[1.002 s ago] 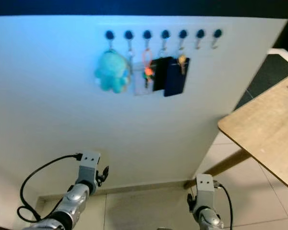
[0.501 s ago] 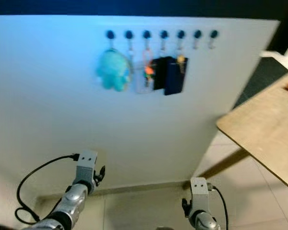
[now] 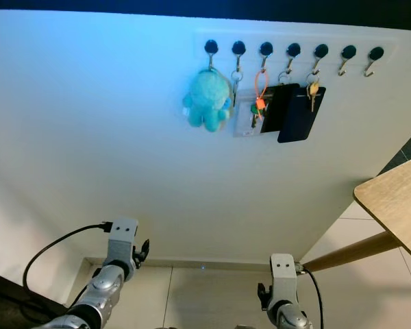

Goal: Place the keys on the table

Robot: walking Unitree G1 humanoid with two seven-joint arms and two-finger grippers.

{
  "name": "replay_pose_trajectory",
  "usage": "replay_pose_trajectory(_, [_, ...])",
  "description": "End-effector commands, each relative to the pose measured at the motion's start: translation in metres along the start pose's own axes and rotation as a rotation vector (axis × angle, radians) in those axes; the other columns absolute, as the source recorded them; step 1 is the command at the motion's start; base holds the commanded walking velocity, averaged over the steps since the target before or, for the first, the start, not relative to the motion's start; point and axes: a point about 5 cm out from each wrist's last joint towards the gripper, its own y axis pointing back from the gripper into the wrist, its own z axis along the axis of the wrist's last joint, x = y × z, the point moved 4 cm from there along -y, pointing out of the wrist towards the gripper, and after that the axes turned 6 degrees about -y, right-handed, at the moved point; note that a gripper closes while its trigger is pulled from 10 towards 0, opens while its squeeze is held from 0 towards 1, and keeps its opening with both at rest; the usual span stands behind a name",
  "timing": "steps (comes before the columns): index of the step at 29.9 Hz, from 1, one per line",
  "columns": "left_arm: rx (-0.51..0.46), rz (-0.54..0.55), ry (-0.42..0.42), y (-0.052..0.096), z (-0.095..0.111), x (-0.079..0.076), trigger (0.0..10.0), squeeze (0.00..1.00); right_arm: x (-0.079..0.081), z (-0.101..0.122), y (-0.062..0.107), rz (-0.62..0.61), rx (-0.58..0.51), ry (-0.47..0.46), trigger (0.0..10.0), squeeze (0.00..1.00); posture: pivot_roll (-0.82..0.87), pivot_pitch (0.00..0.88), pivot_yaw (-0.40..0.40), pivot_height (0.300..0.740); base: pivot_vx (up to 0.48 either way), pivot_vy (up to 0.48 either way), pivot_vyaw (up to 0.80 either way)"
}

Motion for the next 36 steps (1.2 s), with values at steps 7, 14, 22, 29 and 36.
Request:
replay_pose_trajectory(7, [-0.190,-0.117,-0.021,0.005,0.025,-0.008,10.0,0.00,-0.002,0.068,0.013,0.028,-0.416,0.137,10.0,0.00,0.02,0.067,-0.020,0.740,0.000,0.000,0.00])
replay_pose_trajectory(14, [-0.443,-0.208,-0.049,0.020,0.069,-0.013,10.0,0.00,0.008,0.136,0.049,0.084,-0.790,0.096,10.0,0.00,0.02,0.068,-0.020,0.740,0.000,0.000,0.00])
replay_pose_trajectory(22, [-0.646,-0.287,-0.089,0.037,0.123,-0.030,10.0,0.00,0.034,0.192,0.092,0.168,-1.050,0.080,10.0,0.00,0.02,0.059,-0.021,0.740,0.000,-0.145,0.00])
replay_pose_trajectory(29, [-0.683,-0.260,-0.003,0.039,0.144,-0.028,10.0,0.00,0.040,0.206,0.107,0.171,-1.099,0.058,10.0,0.00,0.01,0.053,-0.015,0.740,0.000,-0.274,0.00])
replay_pose_trajectory(36, [-0.754,-0.213,0.043,0.046,0.176,-0.021,10.0,0.00,0.048,0.222,0.126,0.202,-1.140,0.012,10.0,0.00,0.00,0.051,-0.015,0.740,0.000,0.000,0.00])
